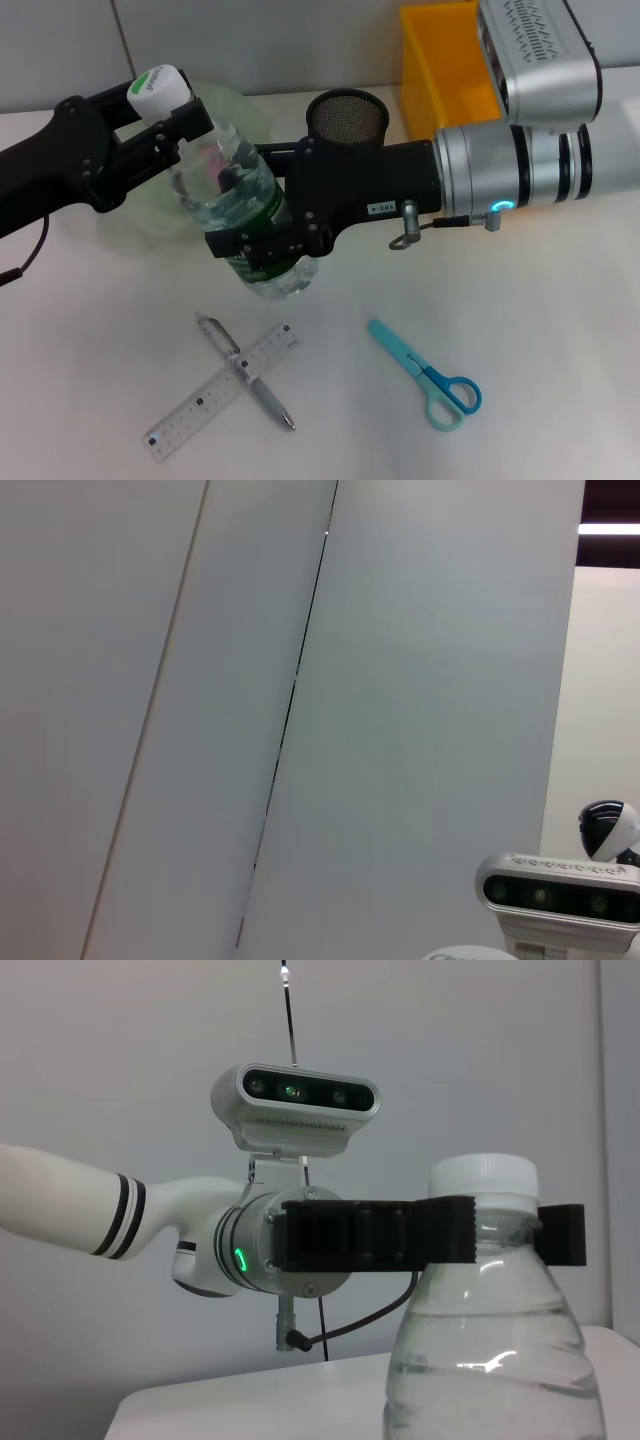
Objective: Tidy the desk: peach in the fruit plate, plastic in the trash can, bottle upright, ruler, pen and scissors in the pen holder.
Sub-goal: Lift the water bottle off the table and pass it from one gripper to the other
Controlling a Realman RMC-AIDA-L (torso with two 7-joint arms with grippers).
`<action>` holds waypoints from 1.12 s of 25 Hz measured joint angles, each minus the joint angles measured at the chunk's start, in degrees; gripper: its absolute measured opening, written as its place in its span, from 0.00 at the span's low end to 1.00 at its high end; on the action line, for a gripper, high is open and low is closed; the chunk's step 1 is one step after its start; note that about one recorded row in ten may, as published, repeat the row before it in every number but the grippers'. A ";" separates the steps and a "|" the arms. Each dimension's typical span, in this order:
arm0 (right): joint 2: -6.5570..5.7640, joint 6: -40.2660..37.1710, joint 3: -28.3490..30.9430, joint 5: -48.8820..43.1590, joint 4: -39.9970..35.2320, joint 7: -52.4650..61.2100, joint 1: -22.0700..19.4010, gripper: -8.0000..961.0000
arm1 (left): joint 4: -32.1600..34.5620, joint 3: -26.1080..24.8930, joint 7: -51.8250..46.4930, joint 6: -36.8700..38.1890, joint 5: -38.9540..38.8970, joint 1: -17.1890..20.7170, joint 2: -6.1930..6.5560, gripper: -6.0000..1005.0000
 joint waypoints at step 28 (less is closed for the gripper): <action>-0.08 3.14 -3.41 -0.21 0.56 0.00 -0.33 0.81 | 0.03 -0.13 -0.90 0.35 -1.36 -0.31 0.01 0.45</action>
